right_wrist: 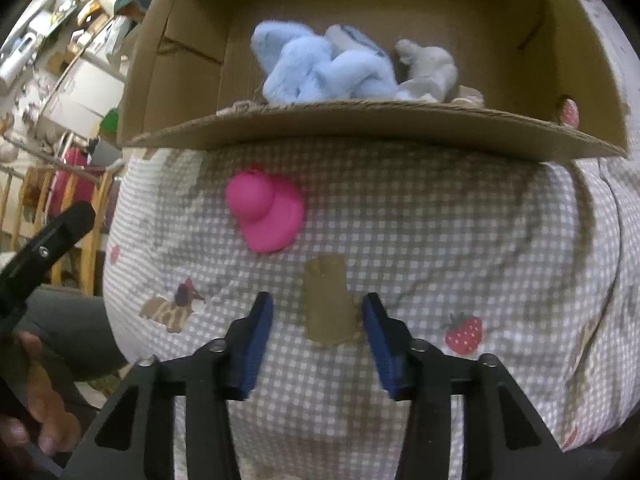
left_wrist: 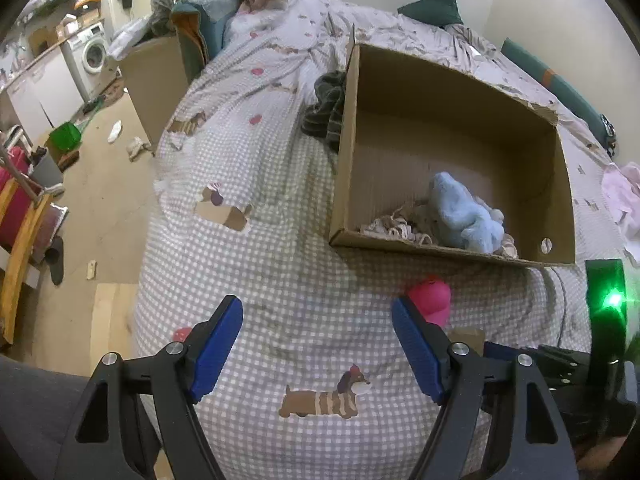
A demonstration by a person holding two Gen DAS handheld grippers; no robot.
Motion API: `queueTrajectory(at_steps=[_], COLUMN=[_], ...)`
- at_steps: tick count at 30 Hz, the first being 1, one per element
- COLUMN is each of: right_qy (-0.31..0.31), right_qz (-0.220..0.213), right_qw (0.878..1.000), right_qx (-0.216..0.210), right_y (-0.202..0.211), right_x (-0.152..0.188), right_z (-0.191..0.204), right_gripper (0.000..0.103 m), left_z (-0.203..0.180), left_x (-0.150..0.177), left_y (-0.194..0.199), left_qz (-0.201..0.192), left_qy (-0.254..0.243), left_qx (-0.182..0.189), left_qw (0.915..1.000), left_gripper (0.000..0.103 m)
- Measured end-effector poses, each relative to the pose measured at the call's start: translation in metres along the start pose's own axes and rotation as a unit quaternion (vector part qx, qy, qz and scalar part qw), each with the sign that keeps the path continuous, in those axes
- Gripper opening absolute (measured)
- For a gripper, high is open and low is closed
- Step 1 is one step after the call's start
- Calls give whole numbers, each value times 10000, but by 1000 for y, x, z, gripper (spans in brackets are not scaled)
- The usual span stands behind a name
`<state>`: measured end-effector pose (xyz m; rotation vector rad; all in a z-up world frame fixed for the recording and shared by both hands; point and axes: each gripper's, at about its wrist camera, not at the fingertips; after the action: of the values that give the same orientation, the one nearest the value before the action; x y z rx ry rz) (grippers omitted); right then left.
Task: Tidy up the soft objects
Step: 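Grasp the small tan cylinder with the right gripper, then lower the left gripper onto the pink rubber duck and close on it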
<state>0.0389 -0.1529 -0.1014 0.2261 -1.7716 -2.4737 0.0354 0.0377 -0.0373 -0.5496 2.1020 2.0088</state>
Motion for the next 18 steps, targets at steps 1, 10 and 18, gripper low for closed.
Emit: queueTrajectory(at_steps=[1, 10, 18], right_qy=[55, 155, -260], right_qz=[11, -217, -628], right_qw=[10000, 9996, 9972], right_qx=[40, -70, -319], right_y=[-2, 8, 43], right_x=[-1, -4, 7], right_z=[2, 4, -20], right_gripper=[45, 10, 10], left_z=[-1, -9, -38], left_x=[0, -1, 1], left_y=[-2, -7, -25], left_qz=[32, 55, 371], left_qy=[-13, -93, -371], left_qx=[18, 105, 700], left_qw=[10000, 9999, 9962], left_gripper=[75, 75, 75])
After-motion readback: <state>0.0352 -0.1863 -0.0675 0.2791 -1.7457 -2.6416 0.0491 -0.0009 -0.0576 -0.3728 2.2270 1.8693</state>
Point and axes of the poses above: each gripper's, at about its wrist camera, not at the fingertips, and y roughly against the way its jaws point, z to its left, x to its underside, and after that the axes turned 7 degrees about z, right-handed
